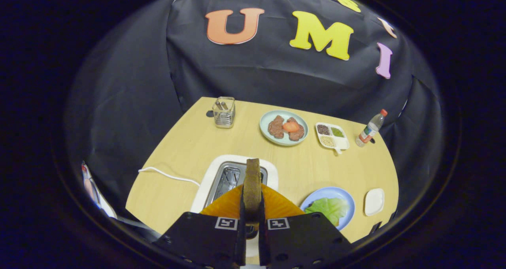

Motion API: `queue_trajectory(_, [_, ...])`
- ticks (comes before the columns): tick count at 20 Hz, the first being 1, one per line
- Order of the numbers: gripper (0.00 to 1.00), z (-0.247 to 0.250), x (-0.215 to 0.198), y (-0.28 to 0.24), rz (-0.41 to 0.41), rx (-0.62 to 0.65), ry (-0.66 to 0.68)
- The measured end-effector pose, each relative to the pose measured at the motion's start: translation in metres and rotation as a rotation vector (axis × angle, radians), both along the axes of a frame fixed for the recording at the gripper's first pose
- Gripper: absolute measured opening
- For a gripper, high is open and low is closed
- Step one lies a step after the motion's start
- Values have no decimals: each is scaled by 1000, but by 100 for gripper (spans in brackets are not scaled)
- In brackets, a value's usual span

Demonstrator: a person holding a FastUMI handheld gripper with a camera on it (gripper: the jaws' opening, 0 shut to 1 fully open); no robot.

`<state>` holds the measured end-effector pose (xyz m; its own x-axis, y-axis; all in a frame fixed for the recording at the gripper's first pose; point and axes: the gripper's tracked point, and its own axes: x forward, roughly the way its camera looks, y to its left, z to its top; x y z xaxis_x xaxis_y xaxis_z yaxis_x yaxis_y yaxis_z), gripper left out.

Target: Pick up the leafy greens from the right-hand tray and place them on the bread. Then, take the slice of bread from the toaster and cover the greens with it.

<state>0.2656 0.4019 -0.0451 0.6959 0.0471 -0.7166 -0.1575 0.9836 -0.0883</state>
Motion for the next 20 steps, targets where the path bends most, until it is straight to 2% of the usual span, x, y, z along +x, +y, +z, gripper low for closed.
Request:
queue_trajectory(6, [12,74,-17,-6,14,68,-110])
queue_trajectory(11, [12,97,-30,-37,-11,89,-163])
queue_trajectory(15, [12,72,-35,-74,-62,111,-143])
queue_trajectory(20, [13,6,-34,-127,-130,116,-54])
